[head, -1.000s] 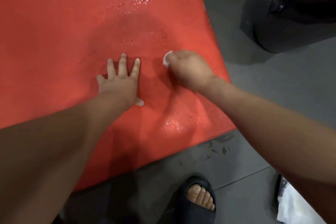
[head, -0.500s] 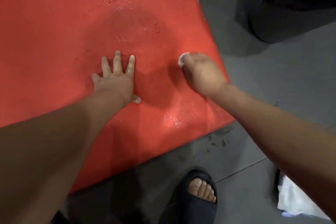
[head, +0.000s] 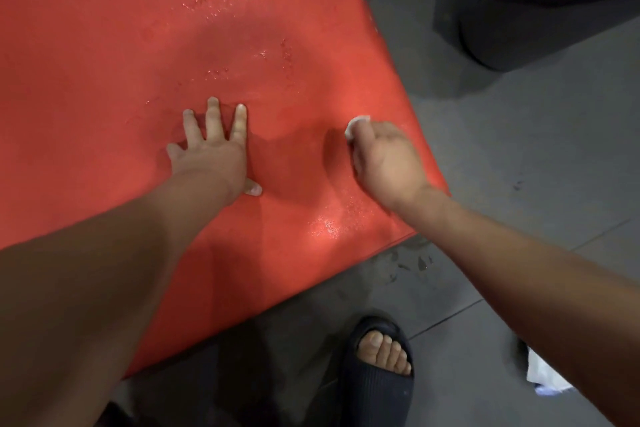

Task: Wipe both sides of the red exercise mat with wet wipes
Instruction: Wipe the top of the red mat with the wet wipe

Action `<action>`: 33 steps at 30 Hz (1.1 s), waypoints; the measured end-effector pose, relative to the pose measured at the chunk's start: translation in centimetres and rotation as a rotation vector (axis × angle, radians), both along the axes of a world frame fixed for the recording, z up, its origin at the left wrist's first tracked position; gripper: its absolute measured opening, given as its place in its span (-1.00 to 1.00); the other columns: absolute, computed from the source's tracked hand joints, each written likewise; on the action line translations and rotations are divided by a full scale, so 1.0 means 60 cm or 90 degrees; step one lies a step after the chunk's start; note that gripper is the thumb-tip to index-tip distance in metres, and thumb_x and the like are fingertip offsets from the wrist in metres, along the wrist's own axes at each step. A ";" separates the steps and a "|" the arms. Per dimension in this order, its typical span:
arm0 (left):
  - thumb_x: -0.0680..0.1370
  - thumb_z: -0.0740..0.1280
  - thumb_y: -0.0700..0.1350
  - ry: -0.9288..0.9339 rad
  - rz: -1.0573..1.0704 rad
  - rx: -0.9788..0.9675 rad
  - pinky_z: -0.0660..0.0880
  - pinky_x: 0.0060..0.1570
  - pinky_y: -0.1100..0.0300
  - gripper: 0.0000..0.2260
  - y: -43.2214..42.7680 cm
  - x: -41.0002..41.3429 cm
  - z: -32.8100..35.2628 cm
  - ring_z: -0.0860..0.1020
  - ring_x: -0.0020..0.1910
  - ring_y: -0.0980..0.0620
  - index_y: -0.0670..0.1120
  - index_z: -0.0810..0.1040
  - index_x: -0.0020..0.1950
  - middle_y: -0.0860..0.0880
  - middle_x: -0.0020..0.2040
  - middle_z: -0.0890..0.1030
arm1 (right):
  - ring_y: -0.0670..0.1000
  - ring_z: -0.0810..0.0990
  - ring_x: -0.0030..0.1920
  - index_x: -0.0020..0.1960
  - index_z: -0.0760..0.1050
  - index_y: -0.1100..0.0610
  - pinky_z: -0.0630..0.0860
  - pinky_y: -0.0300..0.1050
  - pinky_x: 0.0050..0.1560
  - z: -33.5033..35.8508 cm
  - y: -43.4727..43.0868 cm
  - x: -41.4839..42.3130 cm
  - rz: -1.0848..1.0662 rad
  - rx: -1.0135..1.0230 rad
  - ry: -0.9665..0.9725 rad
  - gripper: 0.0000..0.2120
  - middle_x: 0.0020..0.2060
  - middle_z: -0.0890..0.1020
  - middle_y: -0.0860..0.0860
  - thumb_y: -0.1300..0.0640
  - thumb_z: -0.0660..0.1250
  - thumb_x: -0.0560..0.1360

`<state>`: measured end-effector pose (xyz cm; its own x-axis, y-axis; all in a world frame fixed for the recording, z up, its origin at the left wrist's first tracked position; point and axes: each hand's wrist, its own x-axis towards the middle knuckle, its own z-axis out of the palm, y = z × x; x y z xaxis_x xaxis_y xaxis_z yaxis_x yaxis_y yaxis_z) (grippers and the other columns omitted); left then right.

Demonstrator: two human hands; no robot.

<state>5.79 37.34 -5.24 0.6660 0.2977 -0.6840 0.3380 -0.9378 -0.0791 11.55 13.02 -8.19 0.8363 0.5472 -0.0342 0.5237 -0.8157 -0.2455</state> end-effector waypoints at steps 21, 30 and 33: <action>0.38 0.56 0.24 -0.002 0.008 -0.011 0.09 0.48 -0.38 0.20 -0.006 -0.005 0.003 -0.28 0.61 -0.24 0.17 -0.35 0.61 0.00 0.61 -0.39 | 0.22 0.53 -0.20 0.09 0.51 0.20 0.49 0.08 -0.12 -0.003 -0.076 -0.048 0.119 -0.005 0.027 -0.83 -0.23 0.57 0.12 0.28 0.27 0.51; 0.38 0.54 0.28 -0.007 -0.006 -0.027 0.09 0.49 -0.38 0.19 0.001 -0.004 0.014 -0.25 0.61 -0.26 0.14 -0.34 0.62 -0.02 0.62 -0.36 | 0.20 0.53 -0.20 0.05 0.50 0.17 0.49 0.05 -0.09 0.002 -0.034 -0.023 0.204 -0.010 0.029 -0.88 -0.20 0.58 0.11 0.24 0.23 0.54; 0.32 0.50 0.39 -0.018 -0.044 -0.019 0.09 0.50 -0.34 0.20 0.015 0.000 0.024 -0.13 0.61 -0.30 0.14 -0.29 0.63 -0.08 0.64 -0.25 | 0.24 0.55 -0.17 0.03 0.51 0.17 0.48 0.03 -0.10 0.032 -0.001 0.052 0.089 -0.015 0.037 -0.84 -0.20 0.61 0.17 0.20 0.20 0.49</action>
